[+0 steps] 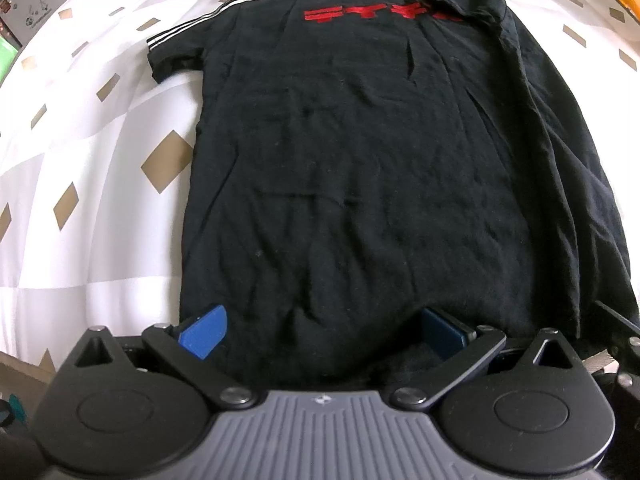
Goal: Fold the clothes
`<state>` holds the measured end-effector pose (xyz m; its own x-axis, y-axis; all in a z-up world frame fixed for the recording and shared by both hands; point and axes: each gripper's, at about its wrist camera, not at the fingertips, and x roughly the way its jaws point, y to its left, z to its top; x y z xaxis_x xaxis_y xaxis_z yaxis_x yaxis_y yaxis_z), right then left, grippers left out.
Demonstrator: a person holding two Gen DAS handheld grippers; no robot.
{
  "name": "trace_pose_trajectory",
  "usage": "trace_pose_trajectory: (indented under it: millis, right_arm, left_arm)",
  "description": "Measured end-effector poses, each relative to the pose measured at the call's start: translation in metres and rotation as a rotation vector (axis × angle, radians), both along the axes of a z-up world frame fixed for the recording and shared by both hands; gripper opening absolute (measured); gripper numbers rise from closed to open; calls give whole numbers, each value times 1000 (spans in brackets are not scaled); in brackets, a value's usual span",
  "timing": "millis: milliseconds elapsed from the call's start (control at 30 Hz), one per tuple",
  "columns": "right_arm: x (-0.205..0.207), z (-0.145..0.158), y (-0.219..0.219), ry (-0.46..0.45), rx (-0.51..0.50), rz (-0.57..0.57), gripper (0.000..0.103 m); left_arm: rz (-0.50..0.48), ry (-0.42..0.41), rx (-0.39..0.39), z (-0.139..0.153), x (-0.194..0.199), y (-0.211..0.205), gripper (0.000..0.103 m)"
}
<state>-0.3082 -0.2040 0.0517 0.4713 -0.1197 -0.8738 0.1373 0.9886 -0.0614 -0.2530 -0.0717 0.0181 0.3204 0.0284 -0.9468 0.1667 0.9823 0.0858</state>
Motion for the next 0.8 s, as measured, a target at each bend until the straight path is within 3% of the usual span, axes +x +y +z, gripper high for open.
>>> trace_pose_trajectory:
  millis: [100, 267, 467, 633, 800]
  right_arm:
    - [4, -5, 0, 5, -9, -37, 64]
    - [7, 2, 3, -74, -1, -49, 68]
    - [17, 5, 5, -47, 13, -64, 68]
    - [23, 16, 6, -75, -37, -80, 68]
    - [35, 10, 5, -24, 55, -74, 68]
  left_arm:
    - [25, -10, -14, 3, 1, 3, 103]
    - [89, -31, -52, 10, 3, 14, 103]
    - [146, -42, -76, 20, 13, 26, 103]
    - [119, -53, -47, 37, 31, 26, 103]
    - [75, -77, -30, 51, 56, 37, 103]
